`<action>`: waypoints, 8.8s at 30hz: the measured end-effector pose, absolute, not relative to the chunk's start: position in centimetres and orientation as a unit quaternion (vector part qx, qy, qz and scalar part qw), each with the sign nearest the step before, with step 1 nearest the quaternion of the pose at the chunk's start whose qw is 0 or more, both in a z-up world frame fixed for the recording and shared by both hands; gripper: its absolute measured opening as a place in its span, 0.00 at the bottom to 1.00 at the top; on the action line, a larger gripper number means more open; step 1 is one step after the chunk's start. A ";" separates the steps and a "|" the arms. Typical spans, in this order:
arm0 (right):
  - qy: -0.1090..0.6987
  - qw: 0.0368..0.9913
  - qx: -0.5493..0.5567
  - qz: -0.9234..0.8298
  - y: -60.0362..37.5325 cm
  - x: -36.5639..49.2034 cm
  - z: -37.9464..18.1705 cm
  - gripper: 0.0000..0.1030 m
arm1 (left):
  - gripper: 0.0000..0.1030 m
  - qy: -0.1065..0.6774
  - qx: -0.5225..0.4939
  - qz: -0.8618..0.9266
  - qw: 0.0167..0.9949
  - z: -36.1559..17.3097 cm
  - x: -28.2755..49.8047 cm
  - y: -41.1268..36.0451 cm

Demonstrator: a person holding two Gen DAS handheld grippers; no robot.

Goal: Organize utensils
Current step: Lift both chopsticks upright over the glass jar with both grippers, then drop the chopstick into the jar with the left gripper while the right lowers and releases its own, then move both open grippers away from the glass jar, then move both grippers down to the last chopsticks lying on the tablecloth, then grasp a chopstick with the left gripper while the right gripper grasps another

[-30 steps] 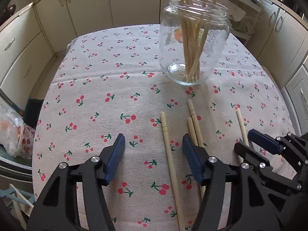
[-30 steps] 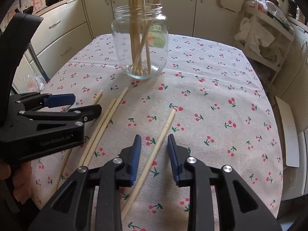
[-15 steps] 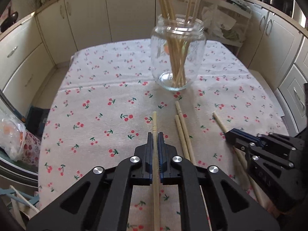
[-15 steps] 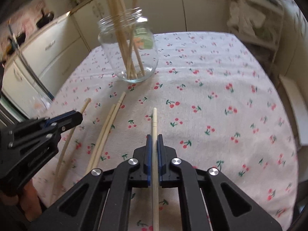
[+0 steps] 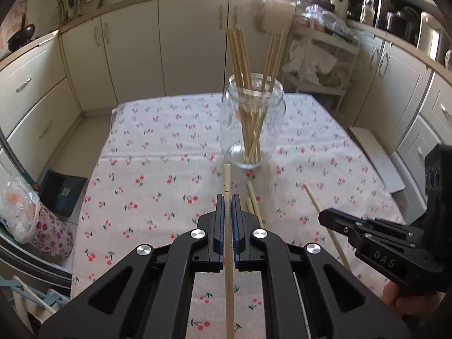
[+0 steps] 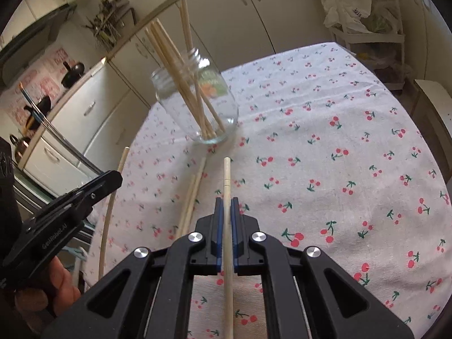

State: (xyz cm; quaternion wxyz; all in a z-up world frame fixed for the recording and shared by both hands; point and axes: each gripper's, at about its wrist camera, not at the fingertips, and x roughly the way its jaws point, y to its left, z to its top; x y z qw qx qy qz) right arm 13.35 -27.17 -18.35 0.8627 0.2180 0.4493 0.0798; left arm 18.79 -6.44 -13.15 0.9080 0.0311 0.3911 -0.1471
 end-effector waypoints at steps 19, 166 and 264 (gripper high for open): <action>0.401 0.862 0.293 0.100 -28.7 13.6 -18.1 0.06 | 0.05 0.253 -0.099 -0.200 0.941 -5.4 23.1 -4.9; 0.451 0.889 0.067 0.049 -19.4 15.9 -19.5 0.34 | 0.87 0.338 -0.110 -0.040 0.934 -16.3 17.9 1.3; 0.503 0.861 0.025 0.070 -27.4 15.2 -20.0 0.06 | 0.05 0.460 0.098 -0.196 0.861 -20.2 20.9 -13.4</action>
